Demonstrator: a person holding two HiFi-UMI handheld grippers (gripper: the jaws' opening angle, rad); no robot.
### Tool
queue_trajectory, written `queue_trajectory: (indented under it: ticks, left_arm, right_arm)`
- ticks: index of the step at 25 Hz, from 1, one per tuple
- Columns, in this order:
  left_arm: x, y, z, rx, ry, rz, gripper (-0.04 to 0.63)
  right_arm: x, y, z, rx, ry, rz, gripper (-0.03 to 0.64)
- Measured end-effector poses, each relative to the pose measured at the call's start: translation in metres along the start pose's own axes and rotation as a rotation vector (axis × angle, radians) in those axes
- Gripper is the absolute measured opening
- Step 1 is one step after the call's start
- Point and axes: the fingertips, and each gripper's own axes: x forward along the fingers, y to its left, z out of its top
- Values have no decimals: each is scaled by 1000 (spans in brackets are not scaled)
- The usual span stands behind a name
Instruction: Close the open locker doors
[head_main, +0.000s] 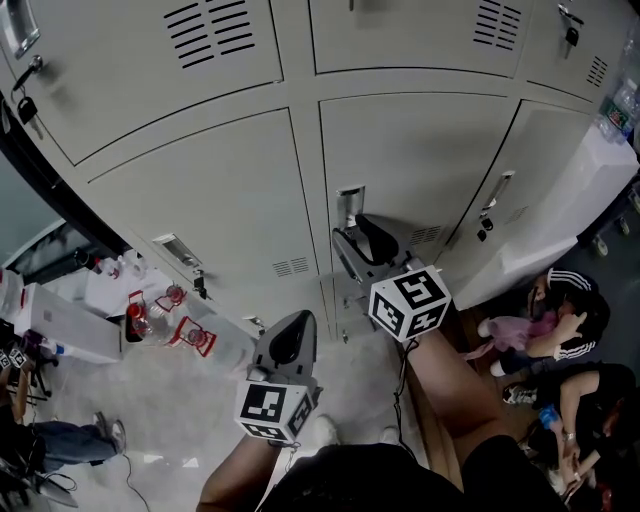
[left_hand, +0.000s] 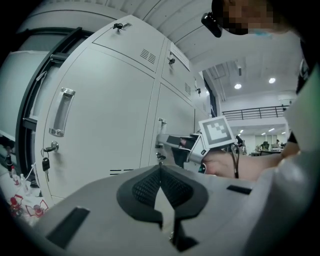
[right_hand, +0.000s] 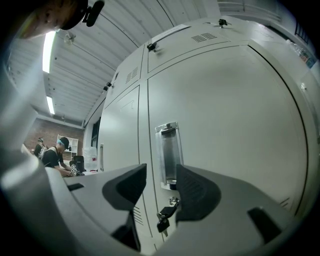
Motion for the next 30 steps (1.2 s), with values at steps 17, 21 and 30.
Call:
queue_trajectory:
  ticks: [17,21,30]
  left_arm:
    - [-21,-71,5,-3,-20,83,5]
    - [-33,-99,1,-6,-33,118,5]
    - [-85,-147,-32,-43,-19,230,5]
  right_arm:
    - [-87,-3,-3,1,52,83,3]
    - [-124,5,-3,-39,65,124,2]
    - [-200,43,-21,-61,100,236,2]
